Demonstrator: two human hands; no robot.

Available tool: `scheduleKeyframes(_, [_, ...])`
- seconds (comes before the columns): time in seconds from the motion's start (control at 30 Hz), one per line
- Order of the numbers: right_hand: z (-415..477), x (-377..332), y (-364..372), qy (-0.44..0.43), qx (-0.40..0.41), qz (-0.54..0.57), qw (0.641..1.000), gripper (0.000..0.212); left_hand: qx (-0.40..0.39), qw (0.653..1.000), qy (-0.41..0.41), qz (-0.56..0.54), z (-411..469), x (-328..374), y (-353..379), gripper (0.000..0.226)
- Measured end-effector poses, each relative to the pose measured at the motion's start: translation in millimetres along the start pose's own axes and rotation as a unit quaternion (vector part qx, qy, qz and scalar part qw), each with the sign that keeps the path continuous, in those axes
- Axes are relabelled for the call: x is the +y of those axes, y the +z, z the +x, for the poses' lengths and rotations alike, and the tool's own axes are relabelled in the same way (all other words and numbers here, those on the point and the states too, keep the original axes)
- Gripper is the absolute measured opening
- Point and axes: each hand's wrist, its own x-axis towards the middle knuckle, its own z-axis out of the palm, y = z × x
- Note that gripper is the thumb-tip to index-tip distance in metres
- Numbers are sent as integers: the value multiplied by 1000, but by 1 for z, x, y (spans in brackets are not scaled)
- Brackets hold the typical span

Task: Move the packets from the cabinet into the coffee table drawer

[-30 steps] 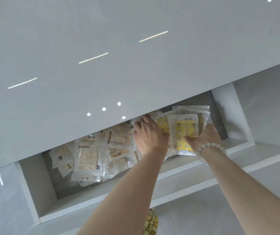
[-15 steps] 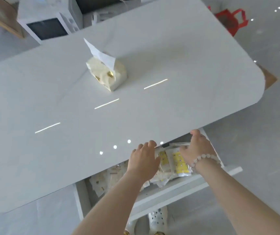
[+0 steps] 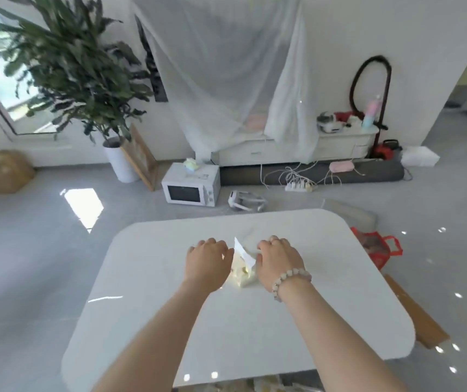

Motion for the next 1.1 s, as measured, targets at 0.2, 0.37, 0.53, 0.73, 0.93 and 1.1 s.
scheduleKeyframes(0.2, [6,-113,-39,-147,38,-22,988,36,90,991,-94,13,-47,-89,-69,39])
scheduleKeyframes(0.37, [-6,-213,-47,-244,43,-23,969,35,144,973,-181,2,-102,-171,-115,40])
scheduleKeyframes(0.53, [-28,-326,-44,-343,44,-46,937,34,193,947,-256,29,-159,-255,-153,40])
scheduleKeyframes(0.73, [-84,-464,-20,-425,0,-59,903,38,184,915,-355,51,-256,-363,-187,38])
scheduleKeyframes(0.93, [-163,-592,5,-515,-19,-63,855,38,191,861,-466,74,-369,-465,-220,40])
scheduleKeyframes(1.1, [-227,-682,25,-587,-11,-64,807,39,171,823,-536,71,-460,-522,-228,40])
